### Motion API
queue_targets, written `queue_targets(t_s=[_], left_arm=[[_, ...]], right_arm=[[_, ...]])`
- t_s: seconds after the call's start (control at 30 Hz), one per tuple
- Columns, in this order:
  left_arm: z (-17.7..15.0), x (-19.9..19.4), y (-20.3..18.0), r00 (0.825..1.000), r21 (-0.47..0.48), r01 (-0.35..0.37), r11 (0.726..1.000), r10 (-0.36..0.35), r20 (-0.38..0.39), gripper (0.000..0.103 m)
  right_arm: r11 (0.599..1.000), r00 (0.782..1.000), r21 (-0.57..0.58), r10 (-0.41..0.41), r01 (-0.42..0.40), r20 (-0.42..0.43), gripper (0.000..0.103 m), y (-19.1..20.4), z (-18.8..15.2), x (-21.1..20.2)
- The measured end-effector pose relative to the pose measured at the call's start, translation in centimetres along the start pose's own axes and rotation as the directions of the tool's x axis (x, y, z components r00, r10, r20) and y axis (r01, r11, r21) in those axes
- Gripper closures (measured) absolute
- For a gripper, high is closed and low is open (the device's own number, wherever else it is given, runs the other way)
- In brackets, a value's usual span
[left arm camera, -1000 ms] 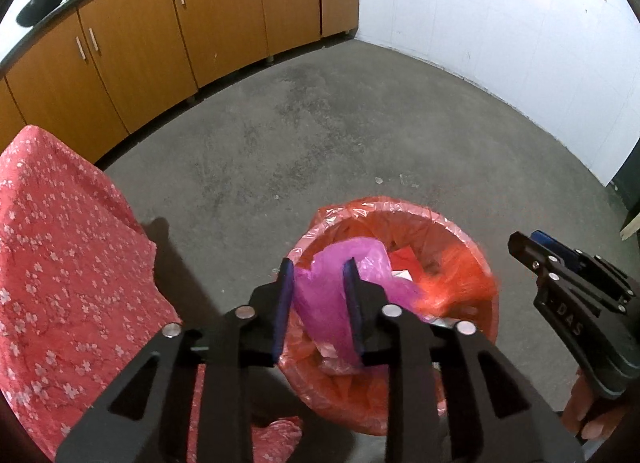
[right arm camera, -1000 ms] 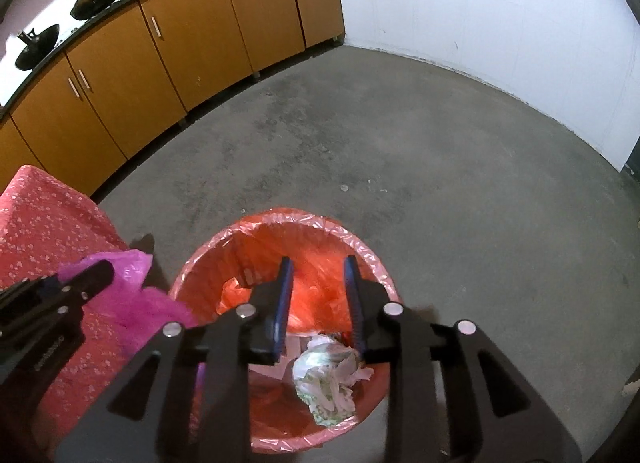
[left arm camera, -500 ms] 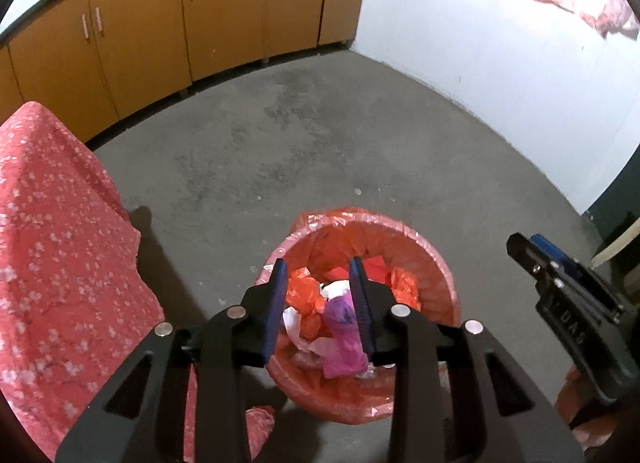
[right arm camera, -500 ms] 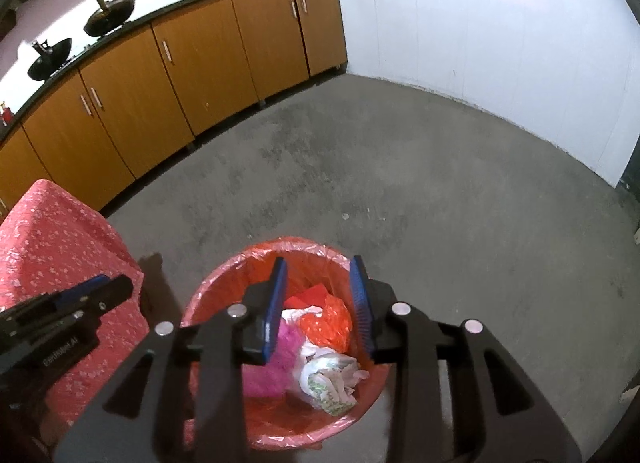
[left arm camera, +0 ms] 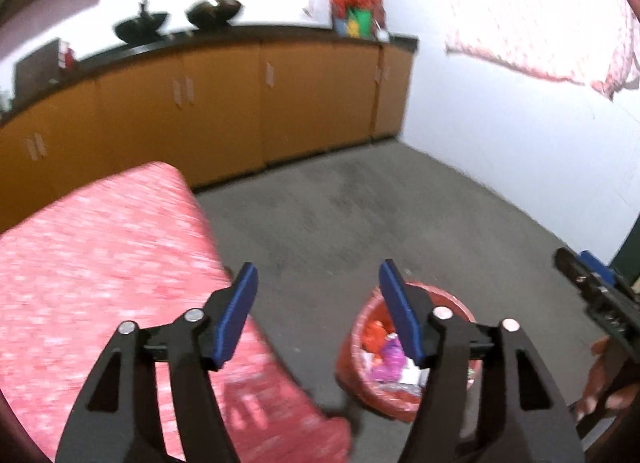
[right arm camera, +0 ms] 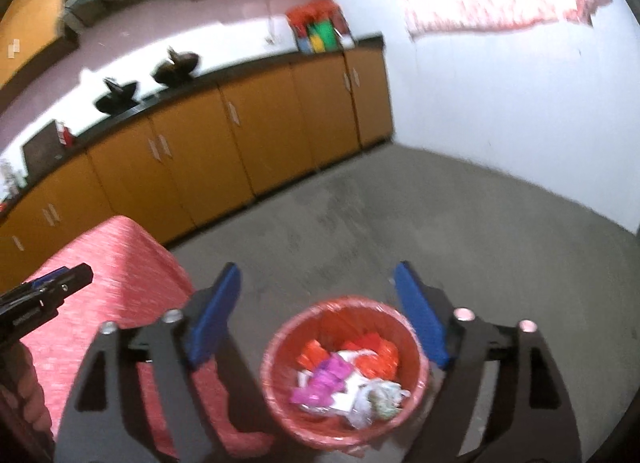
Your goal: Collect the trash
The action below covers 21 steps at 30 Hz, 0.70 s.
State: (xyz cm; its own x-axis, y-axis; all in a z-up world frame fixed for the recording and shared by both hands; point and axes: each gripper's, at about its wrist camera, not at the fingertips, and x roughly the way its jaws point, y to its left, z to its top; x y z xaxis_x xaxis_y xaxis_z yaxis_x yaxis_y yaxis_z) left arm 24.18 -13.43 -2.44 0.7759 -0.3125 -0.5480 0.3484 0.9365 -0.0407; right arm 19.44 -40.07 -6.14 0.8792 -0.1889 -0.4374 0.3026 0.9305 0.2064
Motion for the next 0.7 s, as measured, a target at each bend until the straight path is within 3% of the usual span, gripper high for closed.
queue_targets(t_s=[0.07,0.13,0.3,0.5,0.7], left_arm=[[-0.1,-2.7,1.1,0.999,-0.008,-0.026,1.000,0.027,0.039,0.030],[-0.6,-6.0,2.1,0.995,-0.012,-0.052,0.999,0.053,0.083,0.018],[-2.3,-13.1,4.4,0.979,-0.070,-0.128,0.989,0.137,0.153,0.003],[-5.5,-18.5,6.4,0.959,-0.145,-0.205,0.968,0.229,0.170,0.002],[-8.4,-22.0,6.3,0.929,-0.127,-0.290,0.949,0.311,0.199,0.002]], right_arm=[[1.000,0.999,-0.013,0.025,-0.025,0.037,0.009,1.3,0.6,-2.5],[0.999,0.996,-0.026,0.049,-0.047,0.077,0.005,2.8,1.0,-5.4],[0.994,0.985,-0.086,0.083,-0.071,0.150,0.004,6.8,0.6,-12.3],[0.987,0.985,-0.145,0.089,-0.067,0.150,0.004,10.0,-1.4,-17.8],[0.985,0.979,-0.167,0.079,-0.048,0.188,0.004,11.3,-3.7,-22.1]])
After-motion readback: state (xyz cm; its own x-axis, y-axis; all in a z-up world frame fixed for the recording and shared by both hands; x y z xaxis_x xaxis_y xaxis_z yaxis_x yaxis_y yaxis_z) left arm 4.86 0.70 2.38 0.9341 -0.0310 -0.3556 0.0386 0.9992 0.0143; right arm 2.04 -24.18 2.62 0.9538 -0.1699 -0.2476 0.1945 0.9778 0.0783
